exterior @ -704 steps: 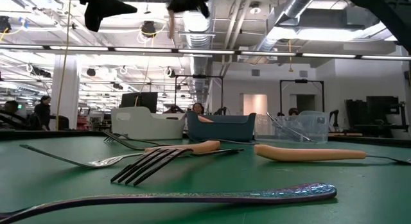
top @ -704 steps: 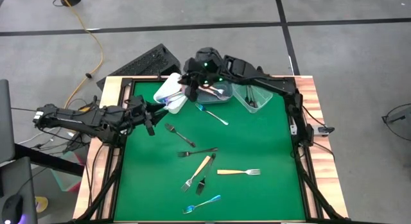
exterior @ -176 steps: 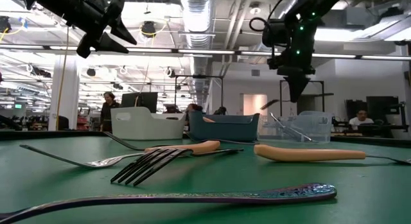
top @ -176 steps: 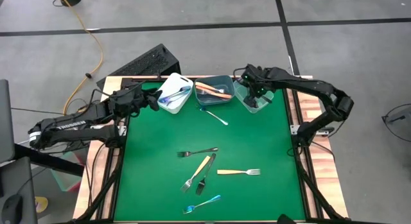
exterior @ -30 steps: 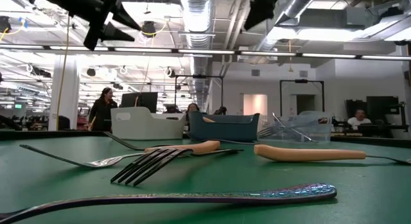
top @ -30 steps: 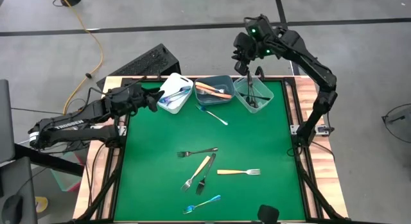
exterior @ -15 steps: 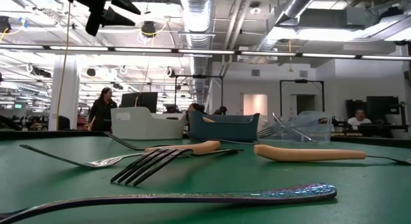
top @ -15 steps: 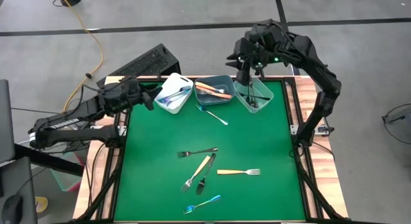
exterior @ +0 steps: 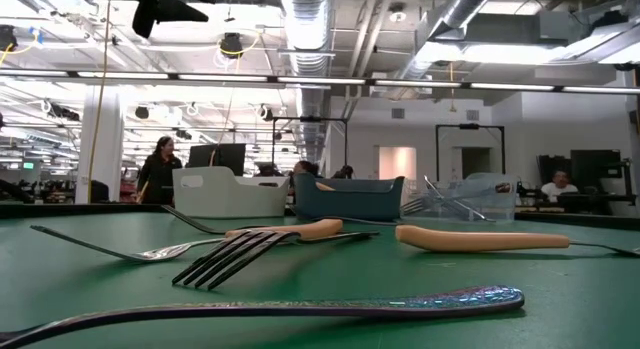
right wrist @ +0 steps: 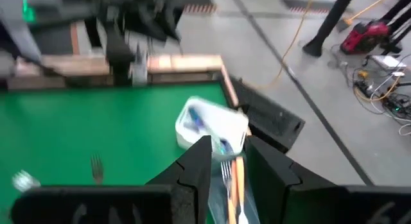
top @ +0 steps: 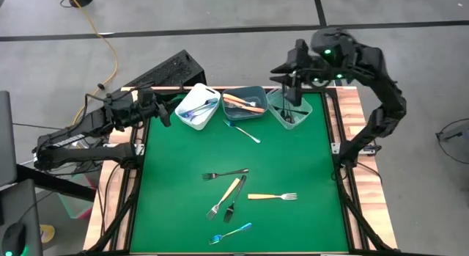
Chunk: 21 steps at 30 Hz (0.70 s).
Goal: Sort silverware by color (type)
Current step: Put the blue fork into the white bin
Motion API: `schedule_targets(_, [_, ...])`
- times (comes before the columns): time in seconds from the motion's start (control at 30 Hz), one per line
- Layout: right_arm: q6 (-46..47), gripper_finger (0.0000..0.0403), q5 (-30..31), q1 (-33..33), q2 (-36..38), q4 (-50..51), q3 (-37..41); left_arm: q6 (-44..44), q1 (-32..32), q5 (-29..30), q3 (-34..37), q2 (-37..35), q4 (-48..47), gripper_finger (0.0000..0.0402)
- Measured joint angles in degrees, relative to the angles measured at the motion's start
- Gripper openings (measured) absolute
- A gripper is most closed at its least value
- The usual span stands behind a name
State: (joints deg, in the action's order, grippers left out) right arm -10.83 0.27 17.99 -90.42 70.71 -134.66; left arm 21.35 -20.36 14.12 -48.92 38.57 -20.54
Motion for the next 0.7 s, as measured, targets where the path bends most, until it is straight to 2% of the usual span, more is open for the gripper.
schedule_targets(0.17, [3.35, 0.0114, -0.06, -1.02, 3.92, -2.47, -0.01, 0.56, 0.0, -0.25, -0.14, 0.02, -0.78, 0.0164])
schedule_targets(0.37, [4.92, 0.0114, 0.12, -2.47, 6.85, -2.13, -0.01, 0.36, -1.0, -3.4, -0.14, 0.0, -0.82, 0.0164])
schedule_targets(0.57, [5.41, 0.0114, 0.09, -4.42, 6.74, -2.13, 0.01, -0.21, -3.69, -7.34, -0.14, 0.02, -1.11, 0.0164])
schedule_targets(0.7, [3.79, 0.0114, 0.09, -6.43, 5.75, -2.78, 3.13, -0.32, -5.35, -10.71, -0.14, 0.02, -1.11, 0.0164])
